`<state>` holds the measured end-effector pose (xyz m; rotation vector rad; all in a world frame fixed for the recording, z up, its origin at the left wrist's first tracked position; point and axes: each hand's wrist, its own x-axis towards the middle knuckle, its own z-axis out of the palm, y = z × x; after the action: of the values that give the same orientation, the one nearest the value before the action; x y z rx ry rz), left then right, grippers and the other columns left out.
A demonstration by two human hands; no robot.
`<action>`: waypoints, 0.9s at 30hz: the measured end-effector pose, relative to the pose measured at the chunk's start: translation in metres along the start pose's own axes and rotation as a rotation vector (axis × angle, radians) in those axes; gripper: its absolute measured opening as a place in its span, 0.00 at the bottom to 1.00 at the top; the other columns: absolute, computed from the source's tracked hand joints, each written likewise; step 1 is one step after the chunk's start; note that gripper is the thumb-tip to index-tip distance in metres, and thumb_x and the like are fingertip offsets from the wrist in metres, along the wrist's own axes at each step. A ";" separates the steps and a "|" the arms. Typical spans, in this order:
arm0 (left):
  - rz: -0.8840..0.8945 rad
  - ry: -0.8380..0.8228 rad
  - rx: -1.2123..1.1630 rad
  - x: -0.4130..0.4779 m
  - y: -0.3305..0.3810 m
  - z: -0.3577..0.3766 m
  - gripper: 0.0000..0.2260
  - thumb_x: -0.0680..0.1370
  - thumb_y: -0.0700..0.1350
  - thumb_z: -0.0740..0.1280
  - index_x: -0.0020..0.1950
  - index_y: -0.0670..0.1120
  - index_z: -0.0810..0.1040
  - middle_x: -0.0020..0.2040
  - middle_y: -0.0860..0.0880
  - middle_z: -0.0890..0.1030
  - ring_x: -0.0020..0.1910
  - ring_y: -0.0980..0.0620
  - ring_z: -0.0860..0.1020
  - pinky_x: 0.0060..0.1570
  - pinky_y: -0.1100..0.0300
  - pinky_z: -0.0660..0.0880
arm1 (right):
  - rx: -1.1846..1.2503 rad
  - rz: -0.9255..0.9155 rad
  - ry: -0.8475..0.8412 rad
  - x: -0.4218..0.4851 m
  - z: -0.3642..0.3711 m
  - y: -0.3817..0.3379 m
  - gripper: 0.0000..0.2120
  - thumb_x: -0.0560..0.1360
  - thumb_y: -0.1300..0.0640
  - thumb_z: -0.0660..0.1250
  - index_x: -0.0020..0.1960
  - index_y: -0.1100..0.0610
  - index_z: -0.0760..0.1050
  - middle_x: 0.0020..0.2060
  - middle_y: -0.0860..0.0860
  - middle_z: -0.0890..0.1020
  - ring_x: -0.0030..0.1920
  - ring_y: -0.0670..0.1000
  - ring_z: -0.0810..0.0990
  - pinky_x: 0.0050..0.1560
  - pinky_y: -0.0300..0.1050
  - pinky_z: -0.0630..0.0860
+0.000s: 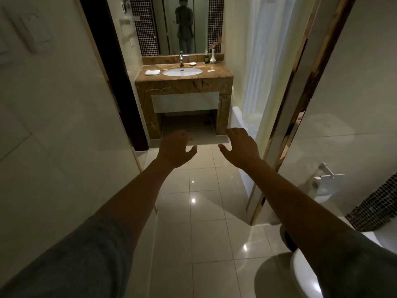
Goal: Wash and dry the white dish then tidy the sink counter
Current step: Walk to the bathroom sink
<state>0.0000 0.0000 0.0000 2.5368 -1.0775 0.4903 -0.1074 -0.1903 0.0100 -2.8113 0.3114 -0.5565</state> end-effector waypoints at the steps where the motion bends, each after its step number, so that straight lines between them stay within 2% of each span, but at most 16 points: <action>1: -0.001 0.006 -0.008 0.005 -0.002 -0.001 0.15 0.77 0.53 0.65 0.57 0.44 0.77 0.54 0.45 0.80 0.52 0.47 0.78 0.44 0.61 0.69 | 0.015 -0.004 0.016 0.007 0.000 0.001 0.26 0.77 0.46 0.64 0.71 0.56 0.67 0.68 0.56 0.73 0.69 0.56 0.70 0.66 0.53 0.70; 8: -0.049 0.014 -0.021 0.042 -0.028 0.017 0.15 0.78 0.53 0.64 0.57 0.44 0.77 0.54 0.44 0.79 0.52 0.46 0.78 0.45 0.60 0.70 | 0.029 -0.008 0.002 0.056 0.023 0.006 0.26 0.77 0.46 0.64 0.71 0.56 0.67 0.67 0.56 0.74 0.67 0.57 0.72 0.64 0.54 0.72; 16: -0.084 -0.021 -0.027 0.112 -0.097 0.062 0.14 0.77 0.52 0.64 0.56 0.45 0.76 0.53 0.45 0.79 0.51 0.47 0.77 0.44 0.59 0.70 | 0.005 -0.012 0.017 0.146 0.078 0.019 0.25 0.76 0.44 0.65 0.68 0.55 0.69 0.64 0.56 0.77 0.65 0.56 0.74 0.61 0.53 0.75; 21: -0.078 -0.037 -0.075 0.179 -0.145 0.072 0.13 0.77 0.52 0.63 0.54 0.45 0.76 0.50 0.45 0.78 0.49 0.46 0.77 0.47 0.53 0.76 | 0.003 -0.006 0.042 0.222 0.103 0.008 0.25 0.75 0.44 0.66 0.68 0.54 0.69 0.64 0.55 0.77 0.65 0.56 0.74 0.60 0.52 0.75; 27: -0.050 -0.033 -0.076 0.238 -0.194 0.080 0.14 0.77 0.52 0.64 0.57 0.44 0.76 0.53 0.44 0.78 0.51 0.46 0.77 0.52 0.48 0.76 | 0.004 -0.008 0.051 0.293 0.123 0.010 0.25 0.75 0.44 0.66 0.67 0.55 0.70 0.61 0.55 0.78 0.63 0.56 0.75 0.60 0.52 0.76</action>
<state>0.3123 -0.0554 0.0004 2.5068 -1.0211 0.3884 0.2047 -0.2487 -0.0025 -2.7999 0.3083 -0.6304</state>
